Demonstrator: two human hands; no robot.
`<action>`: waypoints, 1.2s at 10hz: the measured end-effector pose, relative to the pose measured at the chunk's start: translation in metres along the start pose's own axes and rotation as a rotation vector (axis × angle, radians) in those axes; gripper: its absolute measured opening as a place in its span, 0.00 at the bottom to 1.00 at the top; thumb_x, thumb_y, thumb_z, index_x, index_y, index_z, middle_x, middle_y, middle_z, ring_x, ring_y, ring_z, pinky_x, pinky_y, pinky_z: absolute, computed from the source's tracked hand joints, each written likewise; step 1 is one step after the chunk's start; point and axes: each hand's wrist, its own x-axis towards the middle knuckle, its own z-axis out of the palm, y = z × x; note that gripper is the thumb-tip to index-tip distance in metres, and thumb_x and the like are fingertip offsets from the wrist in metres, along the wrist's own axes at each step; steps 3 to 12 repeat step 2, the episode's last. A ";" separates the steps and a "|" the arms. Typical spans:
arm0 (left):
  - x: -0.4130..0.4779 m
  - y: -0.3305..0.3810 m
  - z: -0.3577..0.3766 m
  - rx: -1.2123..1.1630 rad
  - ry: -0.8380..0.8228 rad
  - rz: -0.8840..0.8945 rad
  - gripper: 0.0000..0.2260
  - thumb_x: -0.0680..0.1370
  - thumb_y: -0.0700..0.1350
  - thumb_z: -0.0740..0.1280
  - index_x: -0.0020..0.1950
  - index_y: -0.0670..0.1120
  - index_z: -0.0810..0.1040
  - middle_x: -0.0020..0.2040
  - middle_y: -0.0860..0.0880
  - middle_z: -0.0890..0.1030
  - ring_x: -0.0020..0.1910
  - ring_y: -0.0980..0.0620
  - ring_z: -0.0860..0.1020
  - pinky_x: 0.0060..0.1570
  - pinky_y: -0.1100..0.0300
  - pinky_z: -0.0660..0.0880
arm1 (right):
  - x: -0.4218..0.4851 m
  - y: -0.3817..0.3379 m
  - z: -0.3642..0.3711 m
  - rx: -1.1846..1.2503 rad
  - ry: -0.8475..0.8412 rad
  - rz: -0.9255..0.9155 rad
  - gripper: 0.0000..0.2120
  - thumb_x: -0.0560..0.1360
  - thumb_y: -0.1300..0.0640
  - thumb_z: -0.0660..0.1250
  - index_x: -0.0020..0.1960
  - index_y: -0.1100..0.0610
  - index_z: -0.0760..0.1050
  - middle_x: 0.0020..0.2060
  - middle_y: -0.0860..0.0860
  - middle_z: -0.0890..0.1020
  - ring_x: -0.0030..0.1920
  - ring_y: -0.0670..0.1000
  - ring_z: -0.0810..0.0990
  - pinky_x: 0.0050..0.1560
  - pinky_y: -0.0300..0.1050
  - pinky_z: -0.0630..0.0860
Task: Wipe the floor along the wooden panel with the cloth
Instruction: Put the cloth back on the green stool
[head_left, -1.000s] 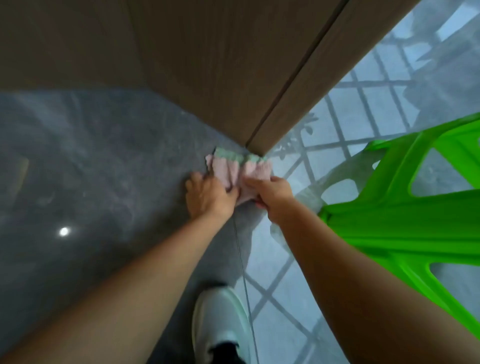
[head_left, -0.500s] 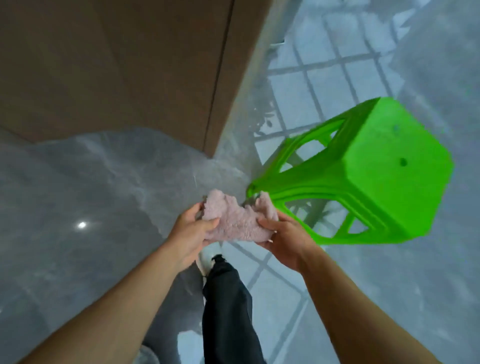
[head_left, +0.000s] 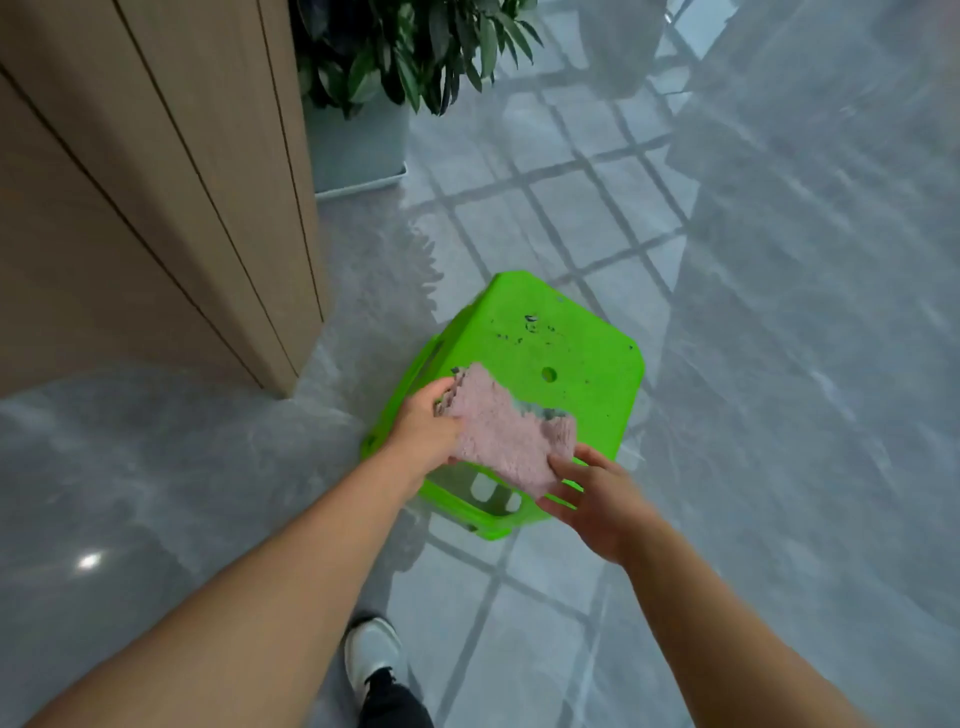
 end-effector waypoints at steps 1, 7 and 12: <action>0.026 -0.001 0.022 0.007 0.037 0.014 0.25 0.76 0.28 0.59 0.72 0.43 0.71 0.57 0.45 0.78 0.50 0.47 0.78 0.41 0.55 0.79 | 0.023 -0.005 -0.013 0.081 0.053 -0.025 0.15 0.75 0.69 0.64 0.55 0.51 0.74 0.41 0.54 0.82 0.40 0.55 0.79 0.46 0.52 0.76; 0.030 -0.010 0.014 0.055 0.105 -0.013 0.28 0.76 0.29 0.60 0.74 0.46 0.68 0.65 0.46 0.74 0.54 0.47 0.79 0.45 0.55 0.83 | 0.032 0.001 -0.011 -0.021 0.157 -0.055 0.16 0.76 0.66 0.63 0.59 0.49 0.74 0.43 0.53 0.81 0.45 0.56 0.78 0.45 0.49 0.73; 0.030 -0.010 0.014 0.055 0.105 -0.013 0.28 0.76 0.29 0.60 0.74 0.46 0.68 0.65 0.46 0.74 0.54 0.47 0.79 0.45 0.55 0.83 | 0.032 0.001 -0.011 -0.021 0.157 -0.055 0.16 0.76 0.66 0.63 0.59 0.49 0.74 0.43 0.53 0.81 0.45 0.56 0.78 0.45 0.49 0.73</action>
